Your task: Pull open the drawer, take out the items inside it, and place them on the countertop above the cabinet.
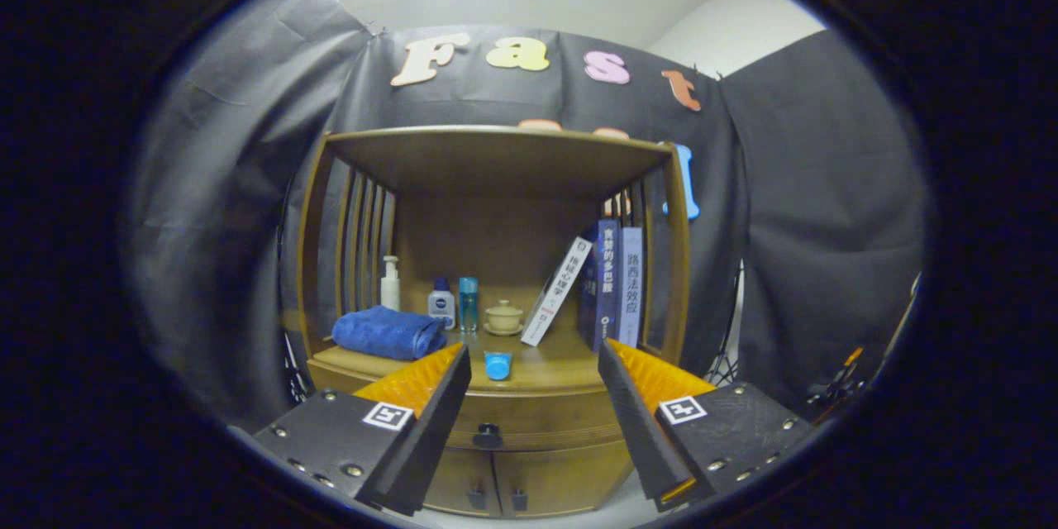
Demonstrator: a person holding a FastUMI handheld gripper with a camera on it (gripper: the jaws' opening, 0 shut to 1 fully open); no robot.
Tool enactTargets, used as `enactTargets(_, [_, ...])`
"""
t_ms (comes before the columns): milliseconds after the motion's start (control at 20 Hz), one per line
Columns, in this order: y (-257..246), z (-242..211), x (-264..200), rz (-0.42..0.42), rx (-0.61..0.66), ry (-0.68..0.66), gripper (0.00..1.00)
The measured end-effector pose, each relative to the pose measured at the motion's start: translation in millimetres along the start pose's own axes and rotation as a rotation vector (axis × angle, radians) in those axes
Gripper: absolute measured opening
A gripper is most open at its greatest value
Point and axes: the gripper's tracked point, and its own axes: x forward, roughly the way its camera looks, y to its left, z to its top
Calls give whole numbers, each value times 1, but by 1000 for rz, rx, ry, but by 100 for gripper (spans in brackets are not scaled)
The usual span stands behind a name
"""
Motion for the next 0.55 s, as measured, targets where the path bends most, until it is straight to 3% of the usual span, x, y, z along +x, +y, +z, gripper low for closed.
enactTargets(200, [-11, 17, -29, 50, -2, -63, 89])
enactTargets(250, [-20, 15, -34, 48, 8, -67, 85])
enactTargets(550, [-80, -2, -51, -21, 17, -41, 85])
